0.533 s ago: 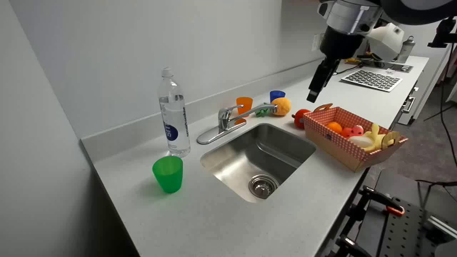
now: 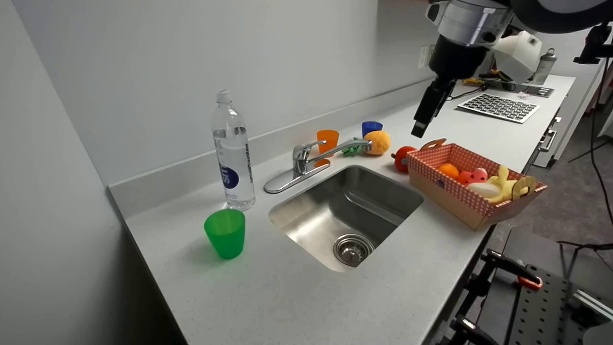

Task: Move the basket to the left

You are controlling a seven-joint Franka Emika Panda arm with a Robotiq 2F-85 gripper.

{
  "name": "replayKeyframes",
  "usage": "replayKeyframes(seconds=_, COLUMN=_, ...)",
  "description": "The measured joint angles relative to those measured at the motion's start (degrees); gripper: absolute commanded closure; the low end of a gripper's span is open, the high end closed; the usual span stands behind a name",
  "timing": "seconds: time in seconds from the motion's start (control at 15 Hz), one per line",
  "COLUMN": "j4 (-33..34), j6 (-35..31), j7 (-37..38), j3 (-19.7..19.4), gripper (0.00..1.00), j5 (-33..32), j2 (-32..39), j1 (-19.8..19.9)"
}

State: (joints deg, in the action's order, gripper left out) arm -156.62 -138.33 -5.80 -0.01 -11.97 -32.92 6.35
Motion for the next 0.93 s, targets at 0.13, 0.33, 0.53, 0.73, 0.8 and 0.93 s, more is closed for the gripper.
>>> replayKeyframes(seconds=0.13, j4=0.0, j6=0.0, j7=0.0, j3=0.0, gripper=0.0, j5=0.0, j2=0.0, j1=0.0)
replayKeyframes(seconds=0.33, j4=0.0, j6=0.0, j7=0.0, j3=0.0, gripper=0.0, j5=0.0, j2=0.0, j1=0.0)
replayKeyframes(seconds=0.53, j4=0.1, j6=0.1, j7=0.3, j3=0.0, gripper=0.0, j5=0.0, j2=0.0, j1=0.0)
replayKeyframes(seconds=0.73, j4=0.6, j6=1.0, j7=3.6, j3=0.0, gripper=0.0, j5=0.1, j2=0.4, j1=0.3)
replayKeyframes(seconds=0.8, j4=1.0, j6=1.9, j7=5.1, j3=0.0, gripper=0.0, j5=0.3, j2=0.8, j1=0.5)
replayKeyframes(seconds=0.93, j4=2.3, j6=4.2, j7=8.4, j3=-0.1, gripper=0.0, j5=0.9, j2=2.1, j1=0.9)
